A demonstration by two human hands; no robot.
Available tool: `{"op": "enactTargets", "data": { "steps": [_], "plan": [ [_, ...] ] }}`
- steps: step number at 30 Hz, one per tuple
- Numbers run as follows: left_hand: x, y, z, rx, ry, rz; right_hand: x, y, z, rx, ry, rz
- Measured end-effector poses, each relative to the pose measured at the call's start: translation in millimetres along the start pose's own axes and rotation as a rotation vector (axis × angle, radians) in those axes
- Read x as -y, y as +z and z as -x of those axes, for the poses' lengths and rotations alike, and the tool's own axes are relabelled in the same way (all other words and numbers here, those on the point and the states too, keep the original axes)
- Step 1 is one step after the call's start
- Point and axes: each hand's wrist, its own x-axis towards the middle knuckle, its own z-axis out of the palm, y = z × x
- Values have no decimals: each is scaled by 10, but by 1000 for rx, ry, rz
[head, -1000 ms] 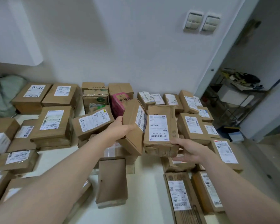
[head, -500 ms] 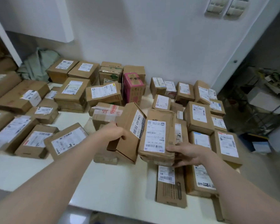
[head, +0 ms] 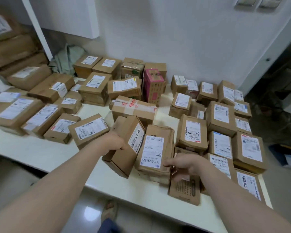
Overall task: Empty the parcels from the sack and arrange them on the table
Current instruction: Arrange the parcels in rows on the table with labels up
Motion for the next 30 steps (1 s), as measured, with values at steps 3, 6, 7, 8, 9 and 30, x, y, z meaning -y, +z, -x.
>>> {"op": "enactTargets", "data": {
  "steps": [3,6,7,8,9,30],
  "plan": [
    [24,-170,-11,-24,-11,-30,32,61,-5,-100,31,77],
    [11,-380,-6,37,6,-38,98,50,-91,-264,44,102],
    [4,-436,1,70,11,-25,122,31,-128,-362,29,112],
    [-3,-484,-1,103,16,-14,160,5,-152,-472,-1,121],
    [-26,-521,25,142,25,0,196,-22,-173,-570,-56,133],
    [-1543,-1299,-1848,-52,644,-326,1710,-930,-640,-820,-163,-22]
  ]
}}
